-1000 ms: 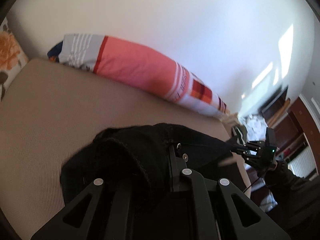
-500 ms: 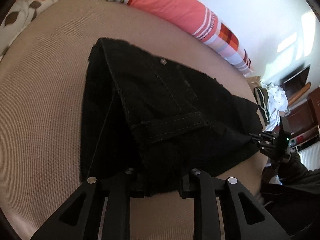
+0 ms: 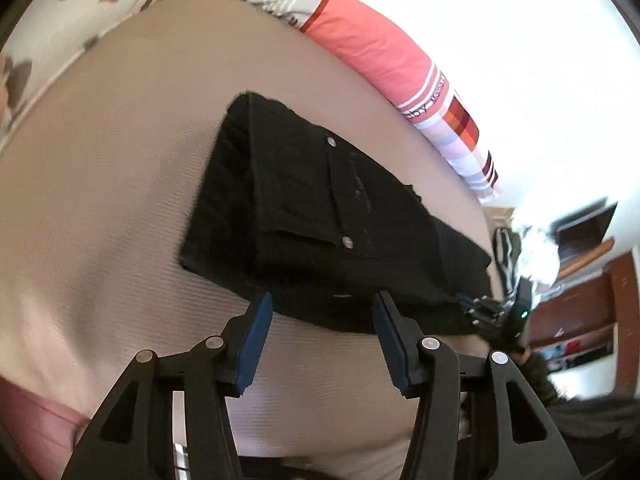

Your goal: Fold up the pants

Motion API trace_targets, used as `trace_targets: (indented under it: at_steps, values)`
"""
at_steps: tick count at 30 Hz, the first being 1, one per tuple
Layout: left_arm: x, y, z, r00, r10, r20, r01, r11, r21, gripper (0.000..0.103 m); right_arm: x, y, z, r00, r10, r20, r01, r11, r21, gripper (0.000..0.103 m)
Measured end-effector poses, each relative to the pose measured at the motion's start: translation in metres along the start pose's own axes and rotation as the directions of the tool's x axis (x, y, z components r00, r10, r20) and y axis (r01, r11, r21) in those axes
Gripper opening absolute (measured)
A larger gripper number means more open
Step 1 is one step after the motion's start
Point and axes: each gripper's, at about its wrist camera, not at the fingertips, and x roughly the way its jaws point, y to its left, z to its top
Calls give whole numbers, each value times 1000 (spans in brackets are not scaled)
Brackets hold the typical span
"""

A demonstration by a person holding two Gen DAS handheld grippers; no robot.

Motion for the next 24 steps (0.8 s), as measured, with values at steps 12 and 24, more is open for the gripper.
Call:
trace_targets:
  at_steps: [12, 24]
  values:
    - [33, -19, 43, 989, 140, 41, -135, 984, -113, 16, -15, 10, -6, 993, -105, 49, 103, 993, 48, 8]
    - [-5, -92, 112, 979, 5, 203, -76, 935, 347, 17, -38, 14, 10, 992, -108, 72, 101, 991, 92, 8]
